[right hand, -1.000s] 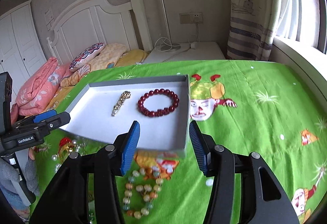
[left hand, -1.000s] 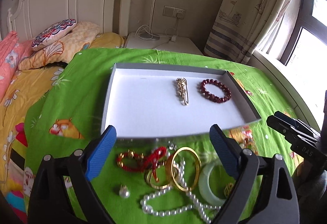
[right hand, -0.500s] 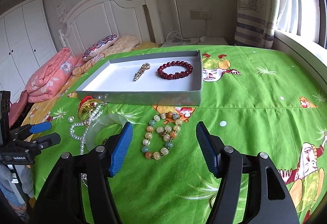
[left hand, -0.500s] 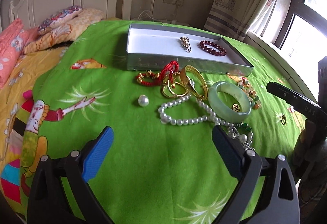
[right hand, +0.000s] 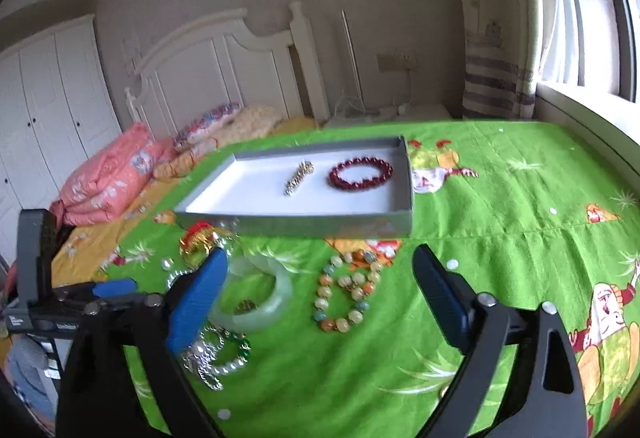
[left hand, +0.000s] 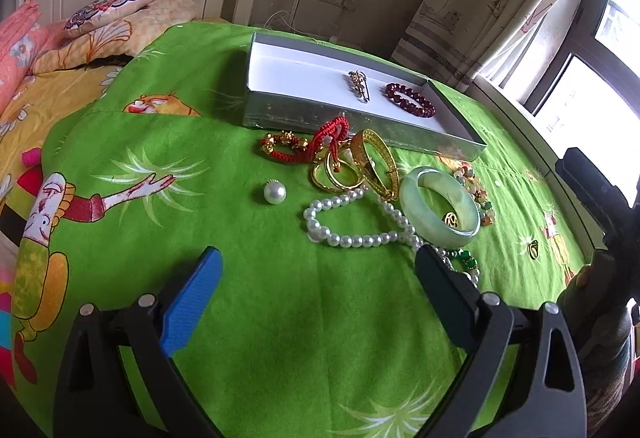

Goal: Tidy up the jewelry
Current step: 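Withdraw both open grippers from the tray, then close the right gripper on the rim of the gold bangle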

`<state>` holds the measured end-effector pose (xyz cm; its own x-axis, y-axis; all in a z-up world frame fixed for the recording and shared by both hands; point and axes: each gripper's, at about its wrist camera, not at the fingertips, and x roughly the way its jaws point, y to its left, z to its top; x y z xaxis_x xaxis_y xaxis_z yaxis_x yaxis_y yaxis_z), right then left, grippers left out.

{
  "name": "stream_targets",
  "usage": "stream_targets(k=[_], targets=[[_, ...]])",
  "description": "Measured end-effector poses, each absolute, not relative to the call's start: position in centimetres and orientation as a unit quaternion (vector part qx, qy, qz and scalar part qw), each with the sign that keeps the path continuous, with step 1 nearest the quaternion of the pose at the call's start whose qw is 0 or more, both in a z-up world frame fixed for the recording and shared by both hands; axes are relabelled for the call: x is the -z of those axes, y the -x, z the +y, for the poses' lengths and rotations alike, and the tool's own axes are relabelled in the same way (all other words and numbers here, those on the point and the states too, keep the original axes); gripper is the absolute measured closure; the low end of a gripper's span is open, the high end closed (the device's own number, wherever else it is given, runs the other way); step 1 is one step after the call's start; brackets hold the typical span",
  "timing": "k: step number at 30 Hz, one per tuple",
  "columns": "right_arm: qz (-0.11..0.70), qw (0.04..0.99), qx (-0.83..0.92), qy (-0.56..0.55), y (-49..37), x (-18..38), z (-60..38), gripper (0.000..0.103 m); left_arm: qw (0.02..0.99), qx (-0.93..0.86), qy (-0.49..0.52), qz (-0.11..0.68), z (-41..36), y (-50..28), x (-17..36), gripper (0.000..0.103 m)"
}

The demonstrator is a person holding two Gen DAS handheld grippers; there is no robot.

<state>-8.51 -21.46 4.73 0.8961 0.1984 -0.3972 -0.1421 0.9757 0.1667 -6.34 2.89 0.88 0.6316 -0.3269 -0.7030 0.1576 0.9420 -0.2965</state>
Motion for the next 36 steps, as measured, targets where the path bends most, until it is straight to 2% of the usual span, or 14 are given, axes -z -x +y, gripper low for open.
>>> stream_targets(k=[2, 6, 9, 10, 12, 13, 15, 17, 21, 26, 30, 33, 36], targets=[[0.187, 0.977, -0.088, -0.061, 8.9, -5.7, -20.8, 0.004, 0.898, 0.139, 0.105, 0.404, 2.8, 6.5, -1.0, 0.006], [0.224, 0.971, -0.069, -0.053, 6.9, -6.6, -19.5, 0.004, 0.905, 0.139, 0.108, 0.388, 2.9, 6.9, -1.3, 0.005], [0.249, 0.964, -0.087, 0.016, 5.6, -6.7, -16.2, 0.007, 0.917, 0.168, 0.123, 0.342, 3.6, 8.4, -2.3, 0.005], [0.258, 0.96, -0.099, 0.05, 5.2, -6.5, -14.6, 0.011, 0.917, 0.184, 0.127, 0.33, 3.9, 8.8, -2.5, 0.005], [0.272, 0.946, -0.138, 0.111, 4.6, -5.8, -11.7, 0.035, 0.917, 0.206, 0.143, 0.31, 4.4, 9.4, -2.8, 0.005], [0.284, 0.937, -0.16, 0.126, 4.2, -5.4, -10.5, 0.04, 0.917, 0.211, 0.153, 0.302, 4.9, 9.5, -2.9, 0.006], [0.307, 0.923, -0.188, 0.135, 3.1, -4.6, -8.8, 0.059, 0.912, 0.222, 0.181, 0.294, 5.7, 9.6, -3.0, 0.005], [0.329, 0.912, -0.2, 0.14, 2.1, -3.8, -7.6, 0.068, 0.904, 0.233, 0.203, 0.295, 6.3, 9.3, -2.9, 0.005], [0.358, 0.9, -0.209, 0.138, 0.8, -2.6, -6.4, 0.077, 0.899, 0.243, 0.227, 0.285, 7.0, 9.4, -2.9, 0.005], [0.37, 0.891, -0.215, 0.151, -0.1, -2.1, -5.4, 0.083, 0.9, 0.246, 0.223, 0.282, 6.9, 9.7, -3.0, 0.005], [0.397, 0.882, -0.209, 0.145, -1.5, -1.1, -5.0, 0.093, 0.903, 0.239, 0.214, 0.285, 6.6, 9.7, -3.0, 0.005], [0.369, 0.895, -0.217, 0.125, -0.8, -1.6, -5.6, 0.096, 0.906, 0.234, 0.203, 0.289, 6.4, 9.6, -2.9, 0.005], [0.32, 0.915, -0.239, 0.056, 0.9, -3.8, -8.5, 0.096, 0.91, 0.226, 0.185, 0.294, 5.7, 9.6, -2.9, 0.005]])
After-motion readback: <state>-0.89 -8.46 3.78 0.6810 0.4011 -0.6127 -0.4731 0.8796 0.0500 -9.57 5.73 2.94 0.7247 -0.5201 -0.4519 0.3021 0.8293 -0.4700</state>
